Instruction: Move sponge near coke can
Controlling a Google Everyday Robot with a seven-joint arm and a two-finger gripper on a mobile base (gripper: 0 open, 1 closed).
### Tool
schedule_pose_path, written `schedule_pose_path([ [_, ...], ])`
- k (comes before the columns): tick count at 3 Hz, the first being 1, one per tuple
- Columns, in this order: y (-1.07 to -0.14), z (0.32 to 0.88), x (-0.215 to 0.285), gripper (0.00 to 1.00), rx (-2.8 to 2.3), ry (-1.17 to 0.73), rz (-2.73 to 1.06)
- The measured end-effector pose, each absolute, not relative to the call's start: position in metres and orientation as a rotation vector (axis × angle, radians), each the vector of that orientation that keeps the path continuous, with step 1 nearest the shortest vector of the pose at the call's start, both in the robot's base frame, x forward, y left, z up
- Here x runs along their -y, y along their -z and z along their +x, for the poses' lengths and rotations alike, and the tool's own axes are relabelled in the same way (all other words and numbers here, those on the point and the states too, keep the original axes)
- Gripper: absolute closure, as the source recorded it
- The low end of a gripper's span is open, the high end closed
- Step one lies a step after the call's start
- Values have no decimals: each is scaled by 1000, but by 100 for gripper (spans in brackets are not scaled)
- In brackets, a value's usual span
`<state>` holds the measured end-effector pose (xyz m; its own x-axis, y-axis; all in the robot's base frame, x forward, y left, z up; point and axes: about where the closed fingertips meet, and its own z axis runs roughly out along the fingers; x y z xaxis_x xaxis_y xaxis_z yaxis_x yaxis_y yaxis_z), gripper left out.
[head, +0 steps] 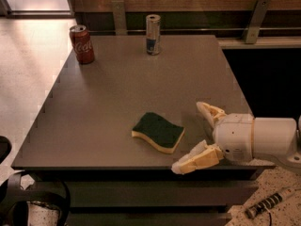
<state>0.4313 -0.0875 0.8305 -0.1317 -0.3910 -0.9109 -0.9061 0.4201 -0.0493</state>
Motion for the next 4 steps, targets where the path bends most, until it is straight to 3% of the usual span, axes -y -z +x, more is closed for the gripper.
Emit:
schedule_pose_path([
  [2, -807, 434, 45, 0, -1650, -742, -1124],
  [3, -807, 434, 43, 14, -1647, -743, -1128],
  [4, -808, 433, 41, 45, -1644, -743, -1134],
])
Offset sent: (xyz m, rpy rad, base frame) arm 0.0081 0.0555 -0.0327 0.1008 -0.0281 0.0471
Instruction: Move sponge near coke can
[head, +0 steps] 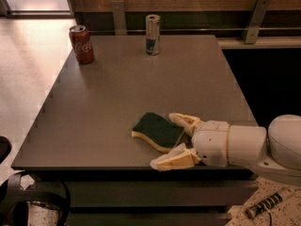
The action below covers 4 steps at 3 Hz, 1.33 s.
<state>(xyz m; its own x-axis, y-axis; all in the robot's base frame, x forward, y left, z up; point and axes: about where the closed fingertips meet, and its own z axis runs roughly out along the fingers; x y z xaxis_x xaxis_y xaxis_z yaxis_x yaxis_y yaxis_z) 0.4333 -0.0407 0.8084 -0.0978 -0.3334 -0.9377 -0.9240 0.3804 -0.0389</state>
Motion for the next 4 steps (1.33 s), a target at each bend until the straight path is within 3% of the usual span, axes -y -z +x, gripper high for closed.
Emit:
schedule_pose_path([
  [2, -810, 432, 38, 92, -1641, -743, -1142],
  [3, -811, 432, 36, 100, -1639, -743, -1145],
  [4, -811, 432, 36, 100, -1639, -743, -1146],
])
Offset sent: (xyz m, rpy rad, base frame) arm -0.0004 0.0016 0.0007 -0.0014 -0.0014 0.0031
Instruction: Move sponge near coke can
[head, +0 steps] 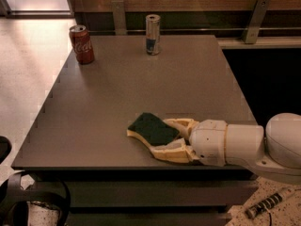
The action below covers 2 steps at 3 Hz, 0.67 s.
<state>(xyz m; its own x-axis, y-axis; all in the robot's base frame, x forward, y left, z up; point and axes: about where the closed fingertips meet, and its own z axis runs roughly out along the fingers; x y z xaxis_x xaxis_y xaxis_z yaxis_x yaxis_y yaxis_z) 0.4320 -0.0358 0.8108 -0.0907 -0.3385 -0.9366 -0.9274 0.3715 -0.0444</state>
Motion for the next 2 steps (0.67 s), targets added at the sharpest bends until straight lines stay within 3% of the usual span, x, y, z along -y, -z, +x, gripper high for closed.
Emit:
schedule_pose_path([
  [2, -870, 490, 31, 100, -1743, -699, -1053],
])
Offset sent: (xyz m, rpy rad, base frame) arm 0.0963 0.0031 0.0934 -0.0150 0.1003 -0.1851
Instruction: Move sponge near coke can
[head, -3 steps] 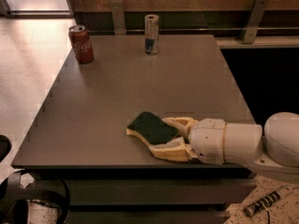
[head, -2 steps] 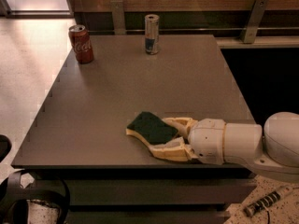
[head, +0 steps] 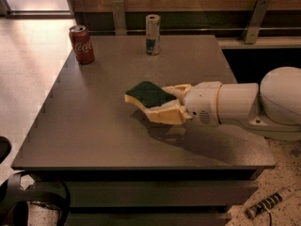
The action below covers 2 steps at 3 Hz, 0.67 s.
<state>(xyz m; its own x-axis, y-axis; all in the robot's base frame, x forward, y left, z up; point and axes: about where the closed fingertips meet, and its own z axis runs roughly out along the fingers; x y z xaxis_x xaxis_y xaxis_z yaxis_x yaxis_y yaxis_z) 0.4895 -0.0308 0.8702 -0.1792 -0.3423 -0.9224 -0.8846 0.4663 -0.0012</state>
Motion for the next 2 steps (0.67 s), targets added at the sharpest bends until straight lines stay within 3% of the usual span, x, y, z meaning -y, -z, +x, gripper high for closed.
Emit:
schedule_pose_path([
  [2, -911, 560, -2, 100, -1776, -653, -1030],
])
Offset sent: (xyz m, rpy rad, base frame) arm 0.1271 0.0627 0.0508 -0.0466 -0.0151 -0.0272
